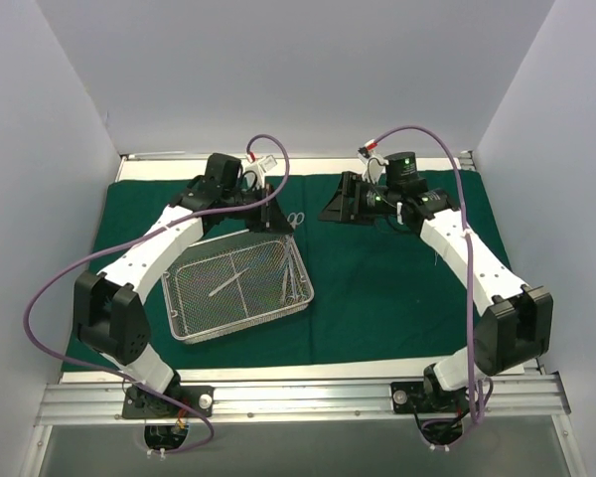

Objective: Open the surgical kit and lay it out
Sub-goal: Pick up the medical item from the container, then place the medical item in the surgical kit.

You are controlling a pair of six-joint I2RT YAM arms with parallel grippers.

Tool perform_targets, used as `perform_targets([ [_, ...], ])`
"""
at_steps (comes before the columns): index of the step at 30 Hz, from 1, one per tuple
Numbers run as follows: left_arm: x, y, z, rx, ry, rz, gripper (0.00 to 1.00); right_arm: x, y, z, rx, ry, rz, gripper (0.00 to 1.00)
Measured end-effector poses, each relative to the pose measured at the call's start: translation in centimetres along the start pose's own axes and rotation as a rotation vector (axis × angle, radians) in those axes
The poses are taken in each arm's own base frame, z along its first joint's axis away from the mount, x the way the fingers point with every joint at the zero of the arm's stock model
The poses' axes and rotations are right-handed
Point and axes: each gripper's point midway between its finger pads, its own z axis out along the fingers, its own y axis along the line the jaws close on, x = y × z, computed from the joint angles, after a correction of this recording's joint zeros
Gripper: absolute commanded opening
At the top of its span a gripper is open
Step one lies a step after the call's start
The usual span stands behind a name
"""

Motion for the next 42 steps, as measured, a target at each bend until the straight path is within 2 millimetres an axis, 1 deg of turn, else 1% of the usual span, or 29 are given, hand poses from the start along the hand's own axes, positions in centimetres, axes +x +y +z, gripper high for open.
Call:
perform_targets([
  [4, -1.1, -3.6, -0.2, 0.191, -0.037, -0.006, 0.02, -0.3, 2.5, -0.8, -0.112, -0.027, 0.006, 0.58],
  [7, -2.1, -5.4, -0.4, 0.296, -0.06, -0.025, 0.02, -0.4, 3.9, -1.4, -0.173, -0.038, 0.005, 0.57],
  [9, -2.9, -6.4, -0.8, 0.356, -0.087, -0.035, 0.02, -0.2, 4.7, -1.9, -0.207, -0.039, 0.003, 0.57],
  [15, -6.0, -8.4, -2.3, 0.513, -0.177, -0.084, 0.02, 0.3, 6.5, -3.0, -0.298, -0.033, -0.008, 0.57],
  [17, -6.6, -9.1, -2.6, 0.559, -0.193, -0.09, 0.02, 0.2, 6.9, -3.2, -0.321, -0.034, -0.01, 0.56],
  [20, -6.7, -9.7, -2.9, 0.607, -0.195, -0.107, 0.02, 0.0, 7.4, -3.3, -0.345, -0.041, -0.011, 0.55],
  [27, -6.5, -10.0, -3.1, 0.646, -0.187, -0.137, 0.02, -0.4, 8.3, -3.6, -0.383, -0.05, -0.013, 0.52],
  [33, -6.5, -10.8, -3.5, 0.676, -0.191, -0.131, 0.02, -0.3, 8.9, -3.5, -0.405, -0.047, -0.014, 0.49],
  [38, -6.3, -11.3, -3.4, 0.688, -0.182, -0.126, 0.02, -0.1, 10.1, -3.4, -0.434, -0.042, -0.018, 0.48],
  [41, -6.2, -11.5, -3.5, 0.695, -0.18, -0.123, 0.02, 0.0, 10.7, -3.3, -0.451, -0.038, -0.024, 0.45],
  [42, -6.2, -11.6, -3.5, 0.698, -0.18, -0.122, 0.02, 0.0, 10.8, -3.3, -0.454, -0.038, -0.024, 0.42],
])
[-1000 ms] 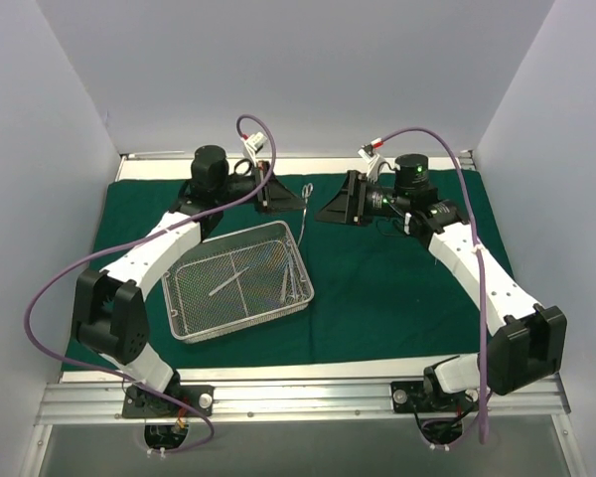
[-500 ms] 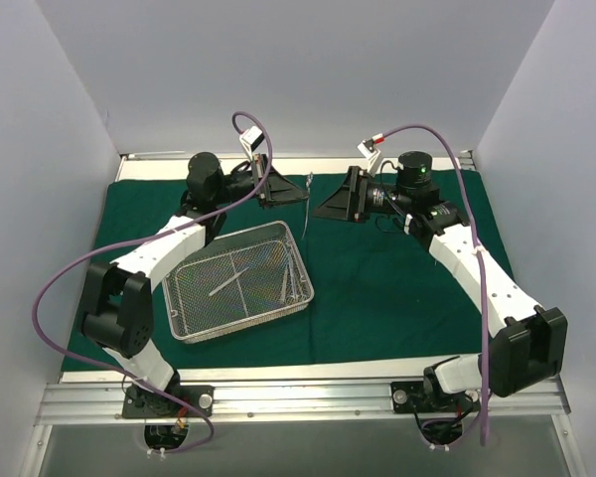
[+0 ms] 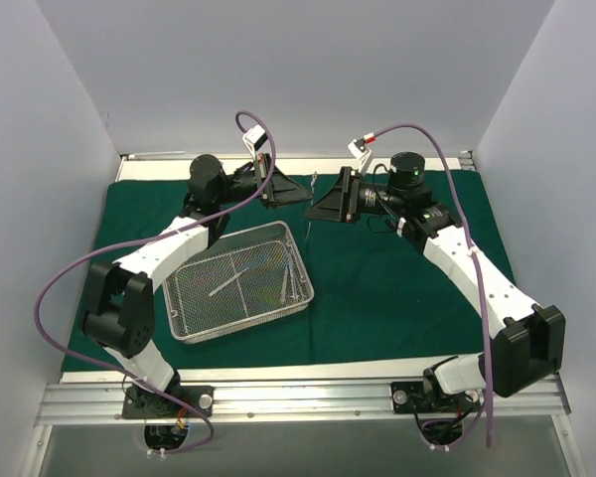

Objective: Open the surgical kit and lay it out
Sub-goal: Place the medical item in the surgical kit.

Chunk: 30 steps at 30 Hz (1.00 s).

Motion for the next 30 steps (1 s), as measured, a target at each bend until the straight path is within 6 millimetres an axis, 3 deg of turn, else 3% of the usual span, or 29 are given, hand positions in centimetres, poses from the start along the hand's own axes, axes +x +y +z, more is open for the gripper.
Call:
perform_targets([
  [7, 0.0, 0.0, 0.1, 0.011, 0.001, -0.011, 0.02, 0.1, 0.1, 0.4, -0.013, 0.0, 0.011, 0.31],
  [11, 0.0, -0.3, 0.2, 0.025, 0.0, -0.007, 0.02, 0.4, -0.3, 0.6, -0.012, 0.002, 0.03, 0.09],
  [12, 0.1, -0.4, 0.1, 0.03, 0.0, -0.001, 0.07, 0.4, -0.4, 0.6, -0.012, 0.002, 0.036, 0.0],
  [14, 0.1, -0.5, 0.1, 0.035, -0.003, 0.0, 0.2, 0.4, -0.3, 0.6, -0.012, 0.002, 0.046, 0.0],
  [15, 0.1, -0.4, 0.1, 0.036, -0.004, -0.003, 0.4, 0.4, -0.3, 0.6, -0.012, 0.002, 0.047, 0.0],
  [17, 0.1, -0.3, -0.1, 0.035, -0.006, -0.004, 0.59, 0.4, -0.5, 0.6, -0.005, 0.002, 0.049, 0.0],
  [20, -0.1, 1.0, -1.1, 0.015, -0.022, -0.022, 0.67, 0.7, -1.6, 0.6, 0.042, 0.009, 0.048, 0.0],
  [21, -0.5, 1.9, -2.0, -0.004, -0.041, -0.034, 0.68, 0.8, -2.5, 0.6, 0.081, 0.013, 0.047, 0.0],
  [25, -3.6, 7.4, -8.7, -0.179, -0.18, -0.091, 0.7, 0.4, -6.6, -0.5, 0.276, 0.024, 0.053, 0.0],
  [27, -5.1, 10.4, -12.9, -0.338, -0.264, -0.09, 0.7, -0.4, -10.6, -2.8, 0.475, 0.014, 0.058, 0.0],
  [30, -4.6, 11.8, -14.2, -0.525, -0.232, -0.048, 0.7, -0.9, -16.3, -7.7, 0.81, 0.001, 0.058, 0.0],
])
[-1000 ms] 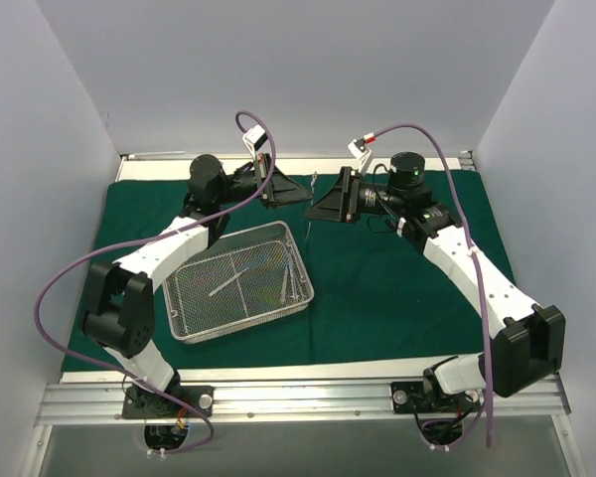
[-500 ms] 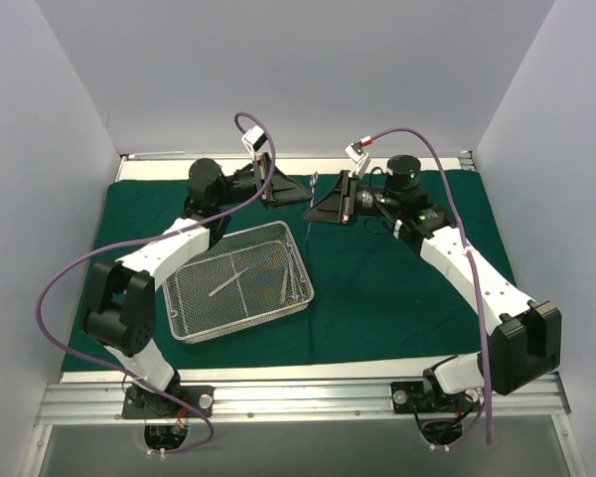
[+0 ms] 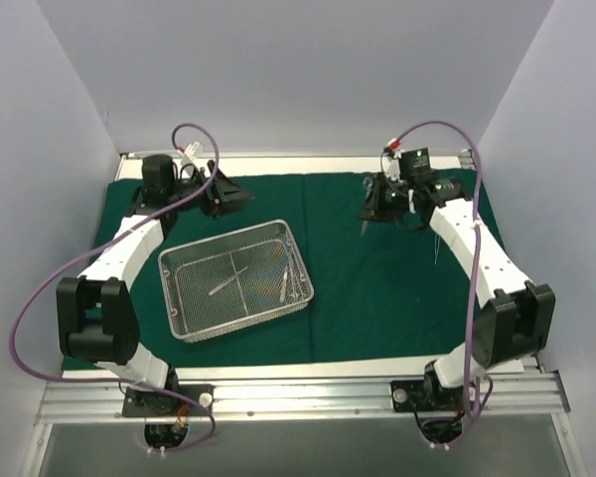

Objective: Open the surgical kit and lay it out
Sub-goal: Place the medical item in the surgical kit.

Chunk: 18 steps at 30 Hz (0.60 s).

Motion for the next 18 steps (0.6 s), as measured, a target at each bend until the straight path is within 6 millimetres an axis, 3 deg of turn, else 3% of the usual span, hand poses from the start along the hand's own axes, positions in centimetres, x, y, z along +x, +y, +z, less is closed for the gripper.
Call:
perform_targets([
  [5, 3.3, 0.1, -1.0, -0.111, 0.085, 0.124, 0.68, 1.1, -11.8, -0.6, 0.527, 0.065, -0.008, 0.0],
  [9, 5.0, 1.7, -1.5, -0.186, 0.142, 0.149, 0.68, 2.8, -18.5, -1.1, 0.855, 0.174, -0.066, 0.0],
  [13, 6.0, 2.9, -1.9, -0.228, 0.18, 0.149, 0.68, 3.6, -22.3, -0.9, 1.045, 0.254, -0.131, 0.0],
  [18, 6.5, 3.6, -1.9, -0.243, 0.204, 0.138, 0.67, 4.7, -25.2, 0.3, 1.135, 0.326, -0.15, 0.0],
])
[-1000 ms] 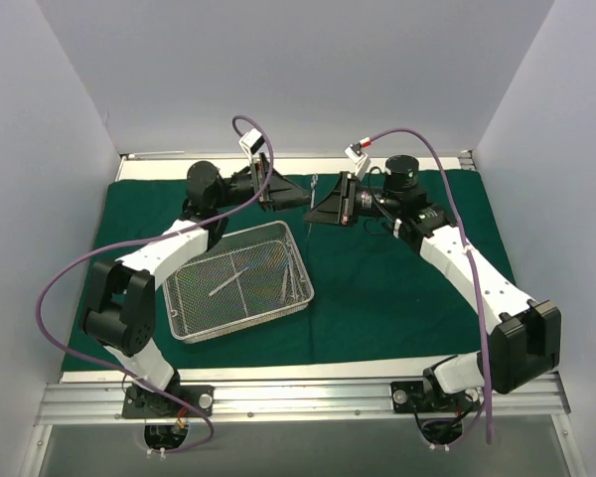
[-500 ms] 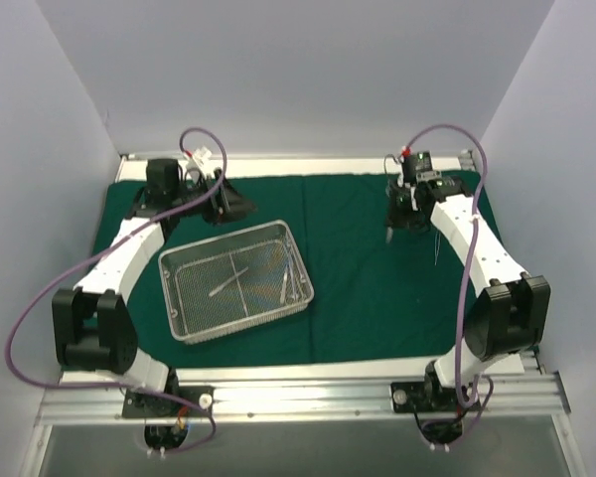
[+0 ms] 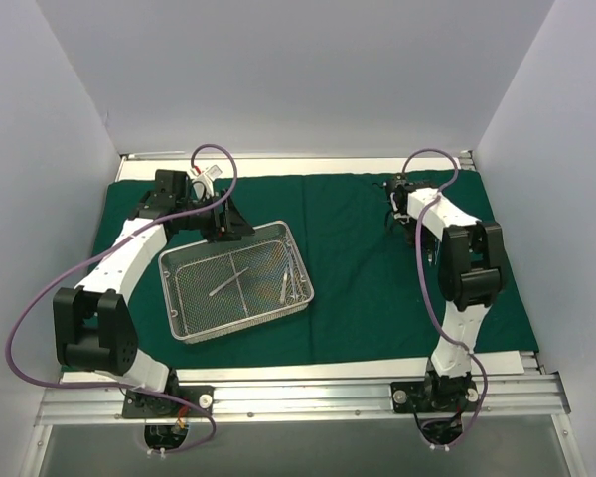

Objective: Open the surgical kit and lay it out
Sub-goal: Place the medical item in the surgical kit.

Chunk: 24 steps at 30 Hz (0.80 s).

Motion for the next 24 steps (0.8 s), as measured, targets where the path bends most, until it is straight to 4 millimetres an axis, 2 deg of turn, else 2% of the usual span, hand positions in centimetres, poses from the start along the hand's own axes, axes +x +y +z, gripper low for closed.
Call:
perform_targets([
  [6, 0.3, 0.1, -0.1, -0.001, 0.012, 0.001, 0.67, 0.2, 0.4, 1.8, 0.014, 0.03, 0.004, 0.0],
  [12, 0.5, 0.4, 0.2, -0.003, 0.026, -0.007, 0.67, -0.3, 1.1, 2.4, -0.001, 0.013, 0.011, 0.0],
  [20, 0.9, 0.8, 0.6, -0.004, 0.046, -0.023, 0.67, 0.0, 2.8, 3.9, -0.02, 0.038, -0.029, 0.0],
  [24, 1.1, 1.2, 0.8, -0.008, 0.059, -0.036, 0.67, -0.3, 3.0, 3.8, -0.012, 0.03, -0.044, 0.0],
])
